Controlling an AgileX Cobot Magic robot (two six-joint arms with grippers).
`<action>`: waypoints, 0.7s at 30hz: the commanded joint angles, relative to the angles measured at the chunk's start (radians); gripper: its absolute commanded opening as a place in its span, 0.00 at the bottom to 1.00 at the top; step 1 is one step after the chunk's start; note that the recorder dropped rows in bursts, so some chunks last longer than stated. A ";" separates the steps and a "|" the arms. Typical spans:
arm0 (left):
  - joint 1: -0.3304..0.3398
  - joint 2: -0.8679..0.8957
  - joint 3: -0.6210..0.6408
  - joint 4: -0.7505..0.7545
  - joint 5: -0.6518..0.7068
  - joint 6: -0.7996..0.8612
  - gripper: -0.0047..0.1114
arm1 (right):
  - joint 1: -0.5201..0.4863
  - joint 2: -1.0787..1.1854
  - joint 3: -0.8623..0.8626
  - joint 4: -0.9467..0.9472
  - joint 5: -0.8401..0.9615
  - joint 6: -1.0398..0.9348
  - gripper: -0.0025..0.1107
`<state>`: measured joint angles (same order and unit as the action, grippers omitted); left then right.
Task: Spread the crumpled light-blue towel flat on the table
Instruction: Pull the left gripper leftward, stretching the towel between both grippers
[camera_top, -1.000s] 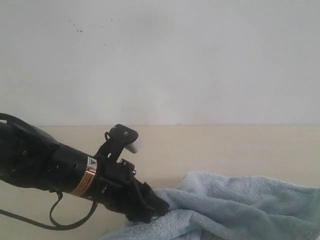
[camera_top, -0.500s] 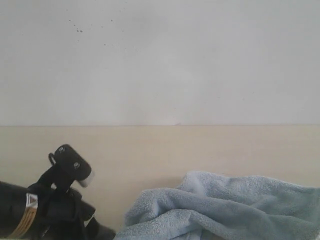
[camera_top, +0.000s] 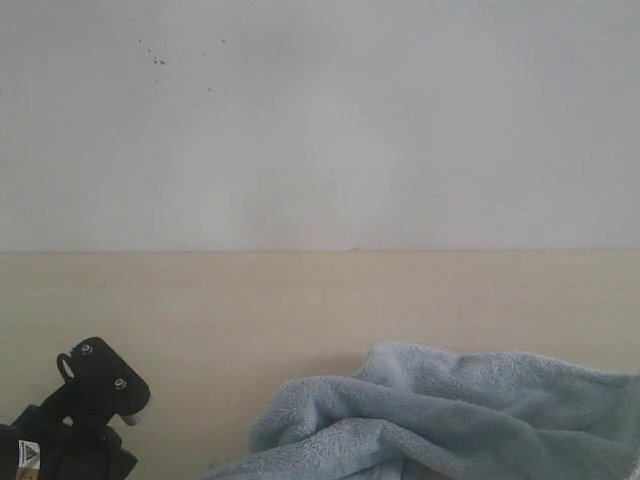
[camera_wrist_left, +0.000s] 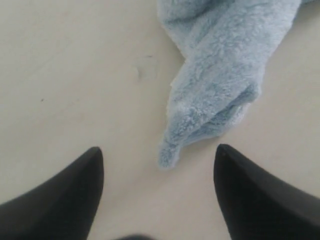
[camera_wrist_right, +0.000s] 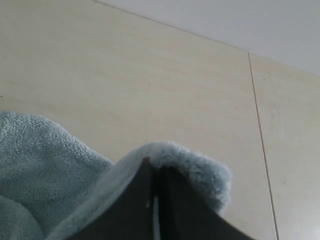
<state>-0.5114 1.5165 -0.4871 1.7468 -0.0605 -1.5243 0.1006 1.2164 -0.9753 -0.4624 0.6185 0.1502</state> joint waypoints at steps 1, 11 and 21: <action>0.002 -0.003 0.006 -0.002 0.027 0.000 0.57 | 0.001 -0.009 0.005 0.006 -0.017 -0.007 0.02; 0.002 0.117 -0.059 -0.002 0.006 0.000 0.57 | 0.001 -0.009 0.005 0.006 -0.032 -0.009 0.02; 0.002 0.262 -0.126 -0.030 -0.044 -0.005 0.08 | 0.001 -0.009 0.005 0.006 -0.033 -0.011 0.02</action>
<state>-0.5114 1.7661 -0.6090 1.7254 -0.0974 -1.5243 0.1006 1.2164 -0.9753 -0.4598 0.5877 0.1428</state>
